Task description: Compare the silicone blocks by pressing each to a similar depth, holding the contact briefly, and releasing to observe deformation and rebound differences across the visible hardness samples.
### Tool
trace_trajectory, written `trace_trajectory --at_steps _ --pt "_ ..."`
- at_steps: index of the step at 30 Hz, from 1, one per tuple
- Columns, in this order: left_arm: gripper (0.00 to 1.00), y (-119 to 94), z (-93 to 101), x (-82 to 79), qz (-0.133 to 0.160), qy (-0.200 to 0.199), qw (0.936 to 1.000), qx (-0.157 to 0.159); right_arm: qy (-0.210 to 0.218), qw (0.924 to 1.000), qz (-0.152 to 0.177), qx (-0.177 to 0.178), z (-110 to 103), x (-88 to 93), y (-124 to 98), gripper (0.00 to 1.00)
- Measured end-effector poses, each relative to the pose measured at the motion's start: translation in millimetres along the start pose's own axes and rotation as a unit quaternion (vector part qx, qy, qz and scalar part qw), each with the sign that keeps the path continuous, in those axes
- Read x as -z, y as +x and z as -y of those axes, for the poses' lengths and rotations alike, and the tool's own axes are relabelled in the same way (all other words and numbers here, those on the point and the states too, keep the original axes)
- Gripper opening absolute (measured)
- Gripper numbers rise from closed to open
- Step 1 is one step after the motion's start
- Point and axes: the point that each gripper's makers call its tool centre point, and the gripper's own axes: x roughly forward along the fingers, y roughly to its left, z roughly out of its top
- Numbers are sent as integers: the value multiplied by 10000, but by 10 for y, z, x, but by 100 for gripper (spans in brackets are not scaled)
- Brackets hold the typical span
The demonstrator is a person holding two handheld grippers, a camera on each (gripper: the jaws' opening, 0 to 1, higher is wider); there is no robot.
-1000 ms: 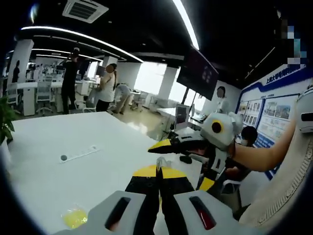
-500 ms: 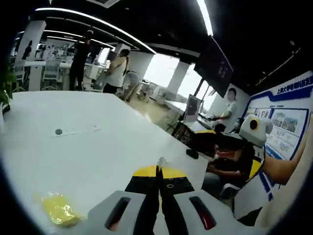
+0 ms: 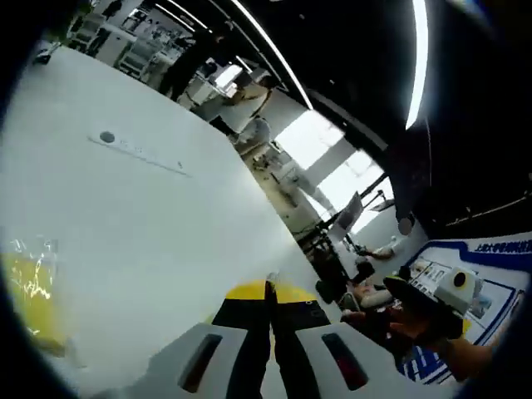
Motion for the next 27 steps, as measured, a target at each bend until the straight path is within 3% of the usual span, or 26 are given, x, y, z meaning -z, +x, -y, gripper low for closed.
trace_trajectory --at_steps 2,9,14,19,22,23,25,27 --pt "0 52 -215 -62 185 -116 9996 -179 4 10000 -60 71 38 42 12 77" --pt "0 200 -627 -71 254 -334 9980 -481 274 9992 88 270 157 40 68 72" --pt "0 281 -887 -50 224 -133 9975 -663 375 9984 34 427 260 163 176 70" --pt "0 364 -1055 -56 136 664 9942 -834 596 9964 -184 575 305 372 236 71" --pt "0 394 -1155 -41 1 1134 9881 -1041 604 9961 -267 577 287 412 262 71" --pt "0 402 -1223 -28 -104 1372 9830 -1220 562 9961 -350 583 279 439 283 71" --pt "0 418 -1276 -10 -146 1484 9799 -1325 566 9960 -401 569 275 441 309 71" --pt "0 420 -1291 -26 -50 1329 9824 -1309 531 9961 -408 566 275 421 323 71"
